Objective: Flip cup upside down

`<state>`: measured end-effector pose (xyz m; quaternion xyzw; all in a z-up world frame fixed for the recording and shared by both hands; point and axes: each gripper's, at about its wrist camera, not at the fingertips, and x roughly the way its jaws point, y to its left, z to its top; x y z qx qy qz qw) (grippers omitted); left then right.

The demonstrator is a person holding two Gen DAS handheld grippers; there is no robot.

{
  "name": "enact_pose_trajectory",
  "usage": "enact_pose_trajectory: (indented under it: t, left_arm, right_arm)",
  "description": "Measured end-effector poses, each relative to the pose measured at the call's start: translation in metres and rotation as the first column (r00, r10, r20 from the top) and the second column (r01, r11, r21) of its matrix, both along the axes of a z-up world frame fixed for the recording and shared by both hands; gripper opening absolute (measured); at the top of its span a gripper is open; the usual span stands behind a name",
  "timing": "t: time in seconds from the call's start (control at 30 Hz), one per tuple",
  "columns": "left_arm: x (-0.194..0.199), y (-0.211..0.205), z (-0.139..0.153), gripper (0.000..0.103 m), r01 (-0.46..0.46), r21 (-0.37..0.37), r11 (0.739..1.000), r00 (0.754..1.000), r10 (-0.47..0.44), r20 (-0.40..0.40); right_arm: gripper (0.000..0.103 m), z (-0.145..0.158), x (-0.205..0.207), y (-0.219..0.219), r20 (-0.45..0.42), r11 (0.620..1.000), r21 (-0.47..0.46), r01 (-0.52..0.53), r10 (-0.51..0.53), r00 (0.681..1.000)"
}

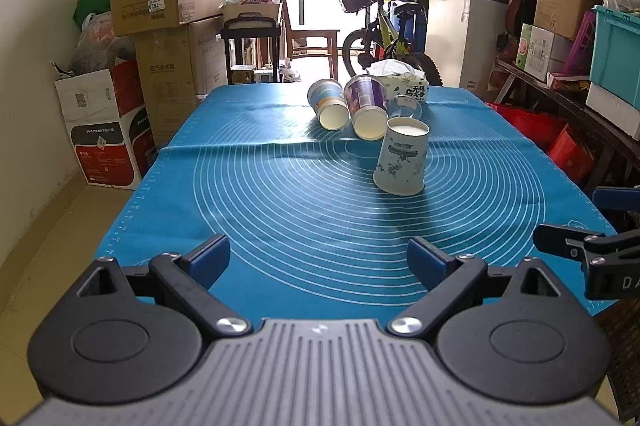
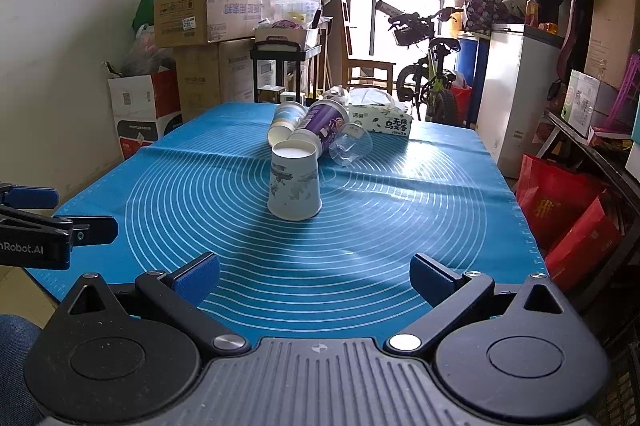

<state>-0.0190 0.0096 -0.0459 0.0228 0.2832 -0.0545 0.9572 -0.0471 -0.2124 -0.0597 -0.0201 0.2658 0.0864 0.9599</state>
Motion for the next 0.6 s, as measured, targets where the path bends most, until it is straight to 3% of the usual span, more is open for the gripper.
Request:
enact_pose_trajectory:
  t: [0.6]
  left_arm:
    - [0.002, -0.001, -0.0005, 0.094, -0.002, 0.011, 1.0, 1.0, 0.002, -0.002]
  right_arm:
    - [0.103, -0.0016, 0.0017, -0.0019, -0.012, 1.0, -0.003, -0.012, 0.012, 1.0]
